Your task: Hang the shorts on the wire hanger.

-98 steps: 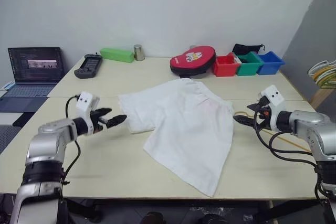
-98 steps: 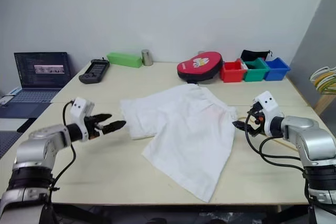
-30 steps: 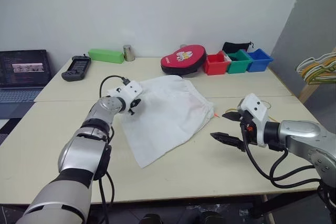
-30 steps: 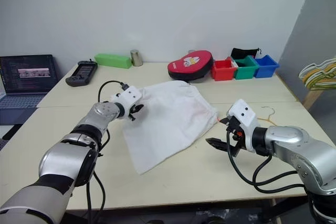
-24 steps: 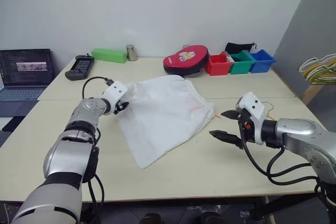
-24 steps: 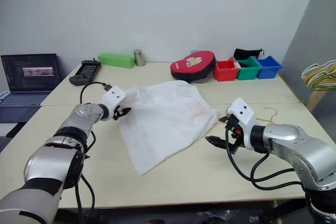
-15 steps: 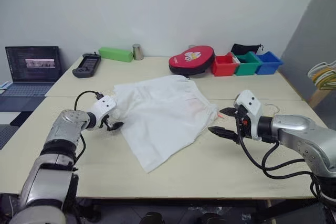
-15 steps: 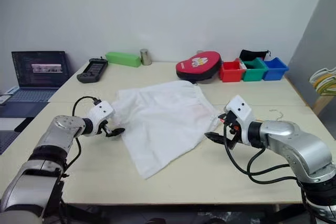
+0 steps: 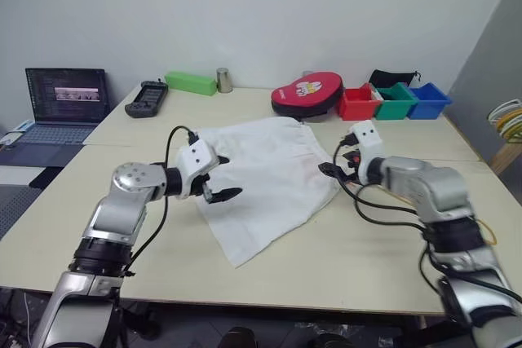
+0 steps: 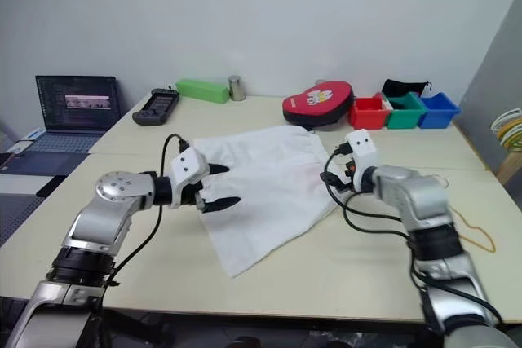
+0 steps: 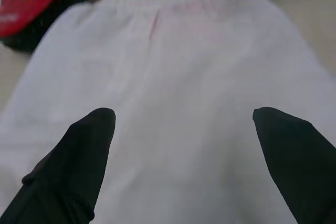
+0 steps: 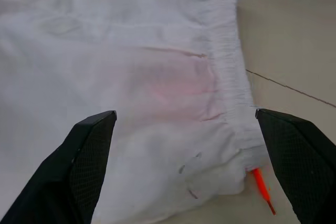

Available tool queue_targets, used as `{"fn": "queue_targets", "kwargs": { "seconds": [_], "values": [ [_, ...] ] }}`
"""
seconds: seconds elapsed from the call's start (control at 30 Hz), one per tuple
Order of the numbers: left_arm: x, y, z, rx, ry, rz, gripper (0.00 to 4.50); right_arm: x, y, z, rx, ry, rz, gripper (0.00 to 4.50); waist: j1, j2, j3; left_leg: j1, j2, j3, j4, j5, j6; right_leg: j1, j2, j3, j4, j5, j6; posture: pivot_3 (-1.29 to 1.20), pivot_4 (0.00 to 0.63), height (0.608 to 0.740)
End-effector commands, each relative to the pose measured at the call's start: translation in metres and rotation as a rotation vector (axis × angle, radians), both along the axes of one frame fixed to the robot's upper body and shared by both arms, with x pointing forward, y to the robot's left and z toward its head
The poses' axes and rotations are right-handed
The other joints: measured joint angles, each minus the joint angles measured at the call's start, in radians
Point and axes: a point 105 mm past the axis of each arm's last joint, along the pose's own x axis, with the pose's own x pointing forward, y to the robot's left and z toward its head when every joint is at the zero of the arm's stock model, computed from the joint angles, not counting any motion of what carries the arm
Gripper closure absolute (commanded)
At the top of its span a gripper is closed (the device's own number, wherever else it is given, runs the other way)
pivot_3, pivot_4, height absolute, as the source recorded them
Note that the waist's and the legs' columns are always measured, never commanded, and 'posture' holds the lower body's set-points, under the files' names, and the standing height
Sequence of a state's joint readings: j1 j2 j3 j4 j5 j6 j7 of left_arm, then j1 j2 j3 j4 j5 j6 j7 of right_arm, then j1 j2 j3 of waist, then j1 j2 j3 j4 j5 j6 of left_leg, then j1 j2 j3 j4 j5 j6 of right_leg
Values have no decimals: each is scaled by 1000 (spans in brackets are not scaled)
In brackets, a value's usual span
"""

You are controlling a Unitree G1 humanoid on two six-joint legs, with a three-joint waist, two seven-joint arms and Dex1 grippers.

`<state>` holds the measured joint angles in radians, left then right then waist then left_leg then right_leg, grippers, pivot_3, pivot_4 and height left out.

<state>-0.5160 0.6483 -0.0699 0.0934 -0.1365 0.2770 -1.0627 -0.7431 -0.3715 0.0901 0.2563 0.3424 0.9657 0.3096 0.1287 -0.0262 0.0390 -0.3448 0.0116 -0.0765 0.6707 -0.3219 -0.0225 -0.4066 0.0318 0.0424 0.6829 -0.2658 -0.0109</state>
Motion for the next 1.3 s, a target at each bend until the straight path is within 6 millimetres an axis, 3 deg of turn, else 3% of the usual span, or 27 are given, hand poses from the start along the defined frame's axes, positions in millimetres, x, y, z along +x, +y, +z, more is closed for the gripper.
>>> {"fn": "queue_targets", "kwargs": {
  "seconds": [0.03,0.27,0.5,0.53,0.6,0.7,1.1,1.3],
  "values": [
    [-12,-7,20,-49,-26,-65,19,23,-11,-5,32,15,-133,0,2,0,0,0,0,0,-1,0,0,-1,0,0,0,0,0,291,0,740],
    [-40,-18,13,-73,84,-150,19,37,-18,-18,55,78,-223,0,6,1,0,-1,0,1,-5,0,-1,-3,0,1,0,0,0,319,0,740],
    [-46,-21,13,-87,107,-149,19,34,-14,-25,118,148,-210,0,7,1,0,0,0,1,-5,0,-1,-3,0,1,0,0,0,328,0,740],
    [-46,-20,13,-87,107,-146,0,33,-13,-25,134,156,-204,369,6,2,0,0,0,0,-5,0,-1,-3,0,1,0,0,0,329,0,740],
    [-45,-19,13,-83,106,-142,0,30,-13,-25,157,175,-192,528,6,2,0,0,0,0,-5,0,-1,-3,0,1,1,0,0,330,0,740],
    [-43,-18,13,-73,99,-139,0,28,-17,-27,164,181,-195,1194,6,2,0,0,0,0,-5,0,-1,-3,0,1,1,0,0,332,0,740],
    [-43,-24,12,-85,115,-160,0,17,-37,-31,174,188,-221,4426,7,3,0,-1,0,0,-5,0,-1,-3,0,1,0,0,0,311,0,740],
    [-42,-23,9,-88,114,-156,0,-13,-52,-28,162,218,-269,4469,9,3,0,-1,0,0,-5,0,-1,-3,0,0,-1,0,0,296,0,740]
  ]
}}
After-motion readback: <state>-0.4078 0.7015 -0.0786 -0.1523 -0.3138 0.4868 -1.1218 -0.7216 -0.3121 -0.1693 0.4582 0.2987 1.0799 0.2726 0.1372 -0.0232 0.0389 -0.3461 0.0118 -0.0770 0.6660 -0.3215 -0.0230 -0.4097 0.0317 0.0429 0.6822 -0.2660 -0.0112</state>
